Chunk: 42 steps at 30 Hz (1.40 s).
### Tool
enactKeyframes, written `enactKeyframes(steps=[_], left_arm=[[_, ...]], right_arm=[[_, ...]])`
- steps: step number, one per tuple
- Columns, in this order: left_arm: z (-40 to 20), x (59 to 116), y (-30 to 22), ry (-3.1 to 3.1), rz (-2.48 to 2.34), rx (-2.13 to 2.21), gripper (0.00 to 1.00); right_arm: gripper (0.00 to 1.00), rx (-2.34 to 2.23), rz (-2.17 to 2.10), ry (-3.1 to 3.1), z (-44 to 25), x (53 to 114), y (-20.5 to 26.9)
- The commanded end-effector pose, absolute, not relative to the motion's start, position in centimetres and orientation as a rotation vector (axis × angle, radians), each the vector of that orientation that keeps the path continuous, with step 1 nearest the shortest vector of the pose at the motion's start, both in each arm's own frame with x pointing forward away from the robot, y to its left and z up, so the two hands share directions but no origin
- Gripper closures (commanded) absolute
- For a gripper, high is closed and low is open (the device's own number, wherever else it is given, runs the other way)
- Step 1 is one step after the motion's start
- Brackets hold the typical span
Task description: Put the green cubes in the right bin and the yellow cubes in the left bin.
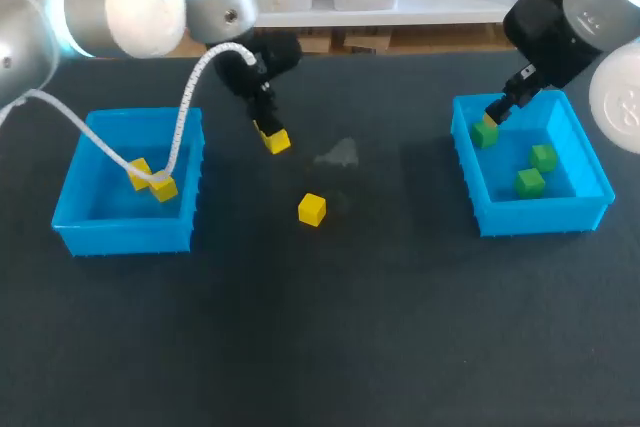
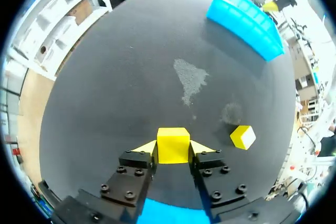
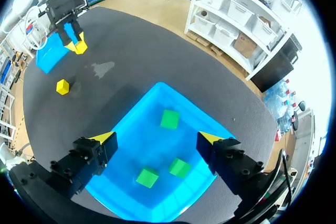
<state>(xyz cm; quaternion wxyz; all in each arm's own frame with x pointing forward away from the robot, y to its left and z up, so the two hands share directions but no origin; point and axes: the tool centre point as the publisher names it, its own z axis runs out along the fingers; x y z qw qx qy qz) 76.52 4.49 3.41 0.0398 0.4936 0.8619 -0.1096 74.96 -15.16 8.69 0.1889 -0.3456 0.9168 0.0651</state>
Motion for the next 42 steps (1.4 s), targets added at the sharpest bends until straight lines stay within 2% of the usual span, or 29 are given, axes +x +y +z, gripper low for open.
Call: enactKeyframes(steps=[1, 23, 42], left_arm=[[4.7, 73.5, 7.3, 2.487, -0.397, 1.346, 1.00], [8.6, 70.1, 14.1, 2.324, -0.383, 0.858, 1.00], [7.4, 67.8, 18.3, 2.330, -0.332, 0.492, 1.00]], right_arm=[[0.00, -0.973, 0.185, 2.577, 8.7, 74.9, -15.2], [0.00, -0.973, 0.185, 2.577, 8.7, 74.9, -15.2], [0.00, -0.973, 0.185, 2.577, 8.7, 74.9, -15.2]])
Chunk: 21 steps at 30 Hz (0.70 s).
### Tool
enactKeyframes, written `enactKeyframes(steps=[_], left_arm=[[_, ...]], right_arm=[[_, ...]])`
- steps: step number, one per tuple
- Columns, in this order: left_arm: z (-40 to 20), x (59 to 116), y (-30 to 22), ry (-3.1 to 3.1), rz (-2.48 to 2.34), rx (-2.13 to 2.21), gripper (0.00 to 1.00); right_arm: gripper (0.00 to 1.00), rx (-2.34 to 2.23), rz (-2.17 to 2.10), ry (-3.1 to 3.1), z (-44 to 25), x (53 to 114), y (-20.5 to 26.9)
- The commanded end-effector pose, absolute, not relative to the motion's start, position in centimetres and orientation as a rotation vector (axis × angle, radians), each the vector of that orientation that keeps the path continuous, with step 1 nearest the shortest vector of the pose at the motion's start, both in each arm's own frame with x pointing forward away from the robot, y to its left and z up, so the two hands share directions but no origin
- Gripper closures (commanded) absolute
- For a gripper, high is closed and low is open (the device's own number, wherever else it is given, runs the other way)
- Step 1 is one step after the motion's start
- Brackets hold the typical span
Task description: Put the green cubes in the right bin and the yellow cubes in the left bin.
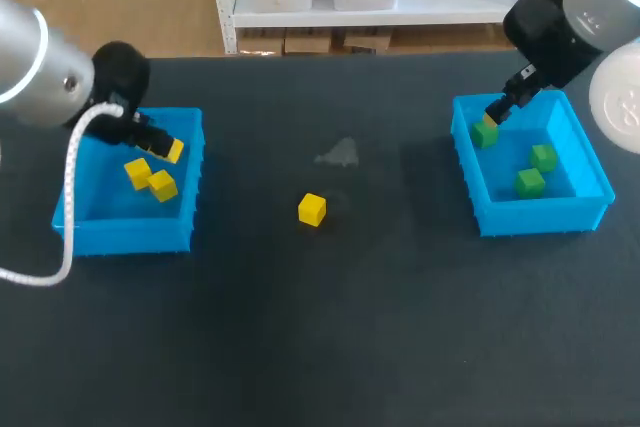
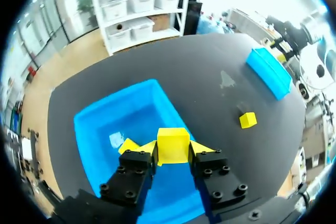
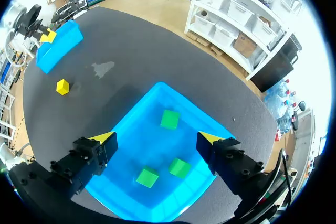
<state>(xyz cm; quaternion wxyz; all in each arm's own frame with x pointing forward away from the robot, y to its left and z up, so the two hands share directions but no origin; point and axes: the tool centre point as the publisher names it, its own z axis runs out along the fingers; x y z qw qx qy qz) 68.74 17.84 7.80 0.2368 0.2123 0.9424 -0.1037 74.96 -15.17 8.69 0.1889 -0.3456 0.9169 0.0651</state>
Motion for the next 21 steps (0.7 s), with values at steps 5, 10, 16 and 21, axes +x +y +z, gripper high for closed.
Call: enactKeyframes(steps=[5, 10, 16, 21], left_arm=[[7.2, 67.9, 18.1, 2.362, -0.317, 0.545, 0.00], [7.6, 68.4, 17.9, 2.368, -0.320, 0.626, 0.00], [8.6, 69.6, 16.4, 2.364, -0.317, 0.812, 0.00], [9.3, 70.9, 14.3, 2.359, -0.325, 1.018, 0.00]], right_arm=[[0.00, -0.973, 0.185, 2.577, 8.7, 74.9, -15.2], [0.00, -0.973, 0.185, 2.577, 8.7, 74.9, -15.2], [0.00, -0.973, 0.185, 2.577, 8.7, 74.9, -15.2], [0.00, -0.973, 0.185, 2.577, 8.7, 74.9, -15.2]])
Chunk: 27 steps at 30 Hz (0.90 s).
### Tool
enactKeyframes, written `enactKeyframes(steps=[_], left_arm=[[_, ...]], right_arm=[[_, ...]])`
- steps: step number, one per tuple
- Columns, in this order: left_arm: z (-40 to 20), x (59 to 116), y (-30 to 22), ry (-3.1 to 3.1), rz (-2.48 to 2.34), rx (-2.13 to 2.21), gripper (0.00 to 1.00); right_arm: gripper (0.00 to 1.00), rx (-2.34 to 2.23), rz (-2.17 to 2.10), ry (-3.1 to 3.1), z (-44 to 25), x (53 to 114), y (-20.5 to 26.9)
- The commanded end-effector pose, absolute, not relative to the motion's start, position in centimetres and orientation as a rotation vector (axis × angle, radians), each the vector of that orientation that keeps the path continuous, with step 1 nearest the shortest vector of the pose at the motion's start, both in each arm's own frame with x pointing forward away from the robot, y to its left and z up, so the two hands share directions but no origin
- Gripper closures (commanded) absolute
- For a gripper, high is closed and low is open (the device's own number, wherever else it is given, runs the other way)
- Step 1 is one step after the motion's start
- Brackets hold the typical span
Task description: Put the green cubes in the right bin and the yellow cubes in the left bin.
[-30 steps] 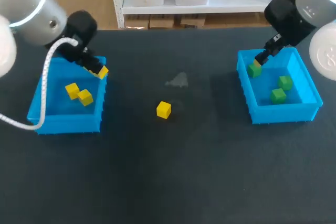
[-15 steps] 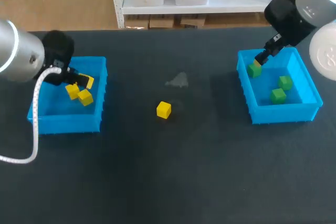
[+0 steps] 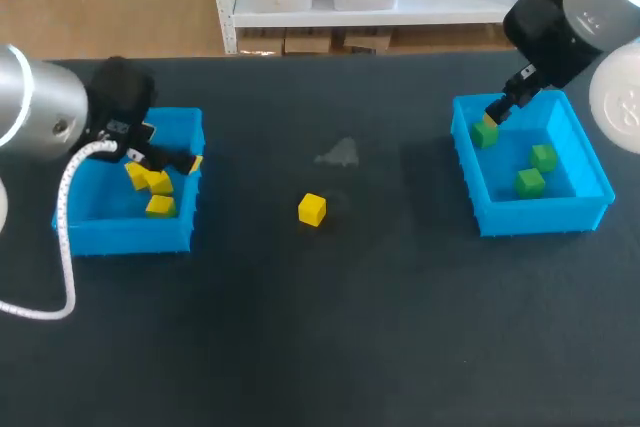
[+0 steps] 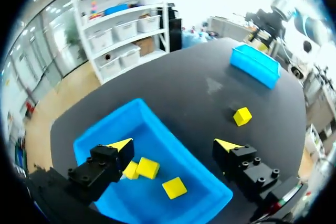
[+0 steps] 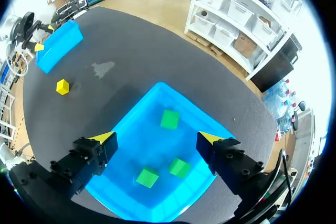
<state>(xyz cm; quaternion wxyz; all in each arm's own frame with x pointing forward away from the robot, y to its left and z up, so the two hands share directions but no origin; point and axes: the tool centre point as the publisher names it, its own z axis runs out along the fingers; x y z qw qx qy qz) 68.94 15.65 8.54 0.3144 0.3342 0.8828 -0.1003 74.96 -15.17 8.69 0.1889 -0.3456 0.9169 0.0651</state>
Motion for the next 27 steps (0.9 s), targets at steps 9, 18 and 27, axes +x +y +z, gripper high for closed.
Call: enactKeyframes(steps=[9, 18, 27], left_arm=[[10.1, 72.6, 10.9, 2.318, -0.396, 1.286, 0.00], [8.7, 73.3, 7.3, 2.331, -0.428, 1.450, 0.00], [6.5, 73.3, 3.7, 2.343, -0.501, 1.570, 0.00]], right_arm=[[0.00, -0.973, 0.185, 2.577, 8.7, 74.9, -15.2], [0.00, -0.973, 0.185, 2.577, 8.7, 74.9, -15.2], [0.00, -0.973, 0.185, 2.577, 8.7, 74.9, -15.2]])
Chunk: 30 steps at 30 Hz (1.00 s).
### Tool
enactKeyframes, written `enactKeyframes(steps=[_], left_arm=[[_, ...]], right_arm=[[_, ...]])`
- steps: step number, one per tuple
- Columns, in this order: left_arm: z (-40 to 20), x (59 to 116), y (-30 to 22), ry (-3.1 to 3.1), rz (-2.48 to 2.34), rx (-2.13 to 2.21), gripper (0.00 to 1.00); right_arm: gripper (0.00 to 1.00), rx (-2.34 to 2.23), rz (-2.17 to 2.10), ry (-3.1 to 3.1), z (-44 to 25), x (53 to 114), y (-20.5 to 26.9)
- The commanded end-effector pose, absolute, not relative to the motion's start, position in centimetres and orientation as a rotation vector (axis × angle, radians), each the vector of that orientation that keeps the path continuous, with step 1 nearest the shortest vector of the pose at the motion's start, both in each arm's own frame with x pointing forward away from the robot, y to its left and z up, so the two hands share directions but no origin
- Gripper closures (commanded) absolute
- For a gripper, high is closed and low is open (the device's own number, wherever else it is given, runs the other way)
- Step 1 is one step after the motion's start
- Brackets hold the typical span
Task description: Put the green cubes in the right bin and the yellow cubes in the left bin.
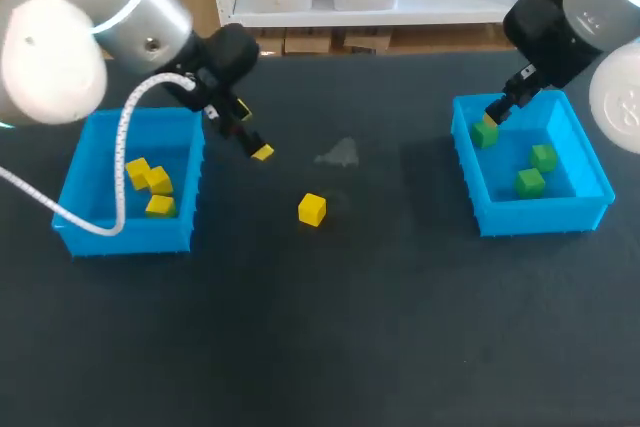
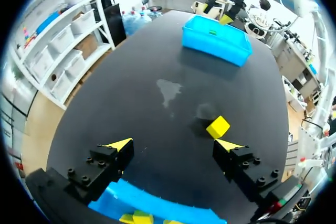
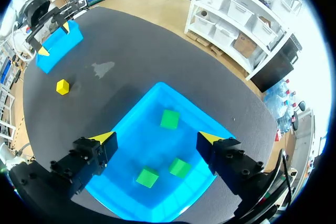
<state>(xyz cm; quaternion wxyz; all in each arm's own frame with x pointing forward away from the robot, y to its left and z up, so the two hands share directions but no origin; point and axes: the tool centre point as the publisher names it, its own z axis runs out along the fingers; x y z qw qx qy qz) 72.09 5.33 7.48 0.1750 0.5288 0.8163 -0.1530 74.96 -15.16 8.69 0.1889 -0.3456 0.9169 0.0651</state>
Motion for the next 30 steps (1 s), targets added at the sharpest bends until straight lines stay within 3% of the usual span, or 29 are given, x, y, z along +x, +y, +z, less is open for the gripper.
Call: enactKeyframes(steps=[1, 15, 30], left_arm=[[6.2, 73.2, 3.3, 2.346, -0.514, 1.583, 0.00], [2.7, 71.7, -0.8, 2.351, -0.624, 1.723, 0.00], [3.3, 69.6, -1.0, 2.281, -0.733, 1.848, 0.00]], right_arm=[[0.00, -0.973, 0.185, 2.577, 8.7, 74.9, -15.2], [0.00, -0.973, 0.185, 2.577, 8.7, 74.9, -15.2], [0.00, -0.973, 0.185, 2.577, 8.7, 74.9, -15.2]])
